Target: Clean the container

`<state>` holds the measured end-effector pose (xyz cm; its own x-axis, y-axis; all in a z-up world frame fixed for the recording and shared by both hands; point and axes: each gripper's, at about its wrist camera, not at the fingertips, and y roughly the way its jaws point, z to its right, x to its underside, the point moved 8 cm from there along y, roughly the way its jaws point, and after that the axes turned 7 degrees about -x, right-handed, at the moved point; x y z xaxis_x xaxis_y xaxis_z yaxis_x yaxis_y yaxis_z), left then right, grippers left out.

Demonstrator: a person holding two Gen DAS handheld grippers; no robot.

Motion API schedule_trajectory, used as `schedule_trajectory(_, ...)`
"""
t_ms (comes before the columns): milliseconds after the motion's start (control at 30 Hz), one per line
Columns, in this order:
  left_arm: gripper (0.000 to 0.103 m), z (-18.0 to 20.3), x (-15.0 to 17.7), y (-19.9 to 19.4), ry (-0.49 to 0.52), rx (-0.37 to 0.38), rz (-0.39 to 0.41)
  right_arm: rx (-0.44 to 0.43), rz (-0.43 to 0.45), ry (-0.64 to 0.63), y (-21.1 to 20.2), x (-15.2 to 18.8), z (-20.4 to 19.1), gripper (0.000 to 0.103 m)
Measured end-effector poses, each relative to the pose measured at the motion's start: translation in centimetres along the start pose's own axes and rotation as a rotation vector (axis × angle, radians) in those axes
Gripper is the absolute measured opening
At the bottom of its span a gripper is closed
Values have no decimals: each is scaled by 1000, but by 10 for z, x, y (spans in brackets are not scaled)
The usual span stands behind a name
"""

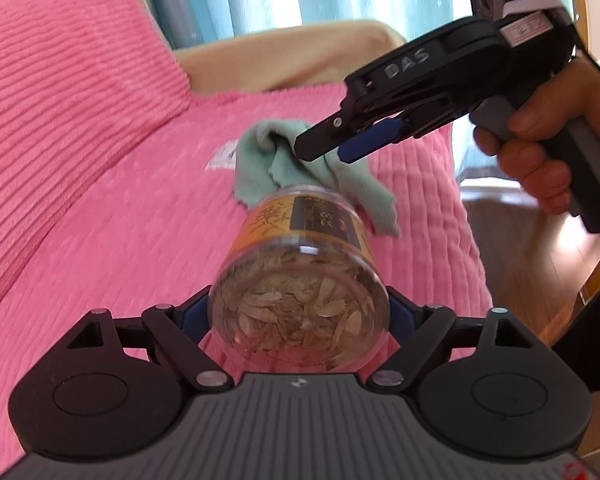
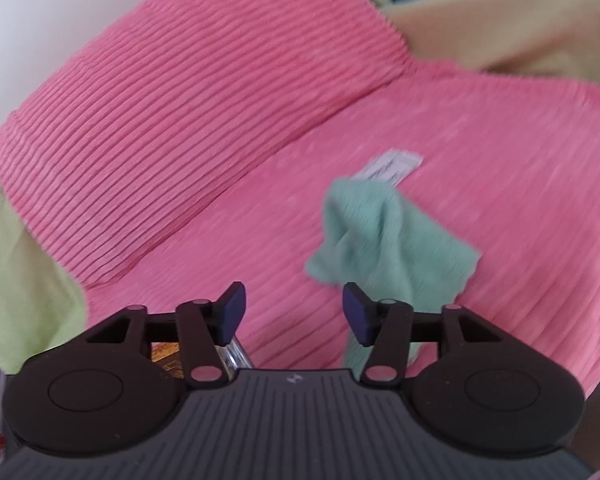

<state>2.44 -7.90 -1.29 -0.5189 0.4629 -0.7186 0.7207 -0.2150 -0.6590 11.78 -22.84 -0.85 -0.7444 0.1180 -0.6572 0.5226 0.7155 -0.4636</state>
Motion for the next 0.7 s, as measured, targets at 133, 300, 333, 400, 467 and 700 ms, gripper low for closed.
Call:
schedule_trajectory(133,95,-4,-3,-4,-14,10,-49,-40,-22,67,0,8,1,55)
schedule_trajectory(300,98,-9,-14,-5,-68,45,-99,-87,-45,153,0,17,2,65)
schedule_trajectory(333,98,-10,-16,-3,-78,50,-115,-96,-49,170,0,19,3,67)
schedule_trajectory(400,98,-12,-18,6,-74,53,-168,-115,-59,205,0,23,3,88)
schedule_trajectory(467,99,-14,-18,14,-46,40,-216,-134,-68,239,0,26,4,97)
schedule_trajectory(700,102,-9,-28,35,35,73,-356,-189,-89,432,6,35,22,102)
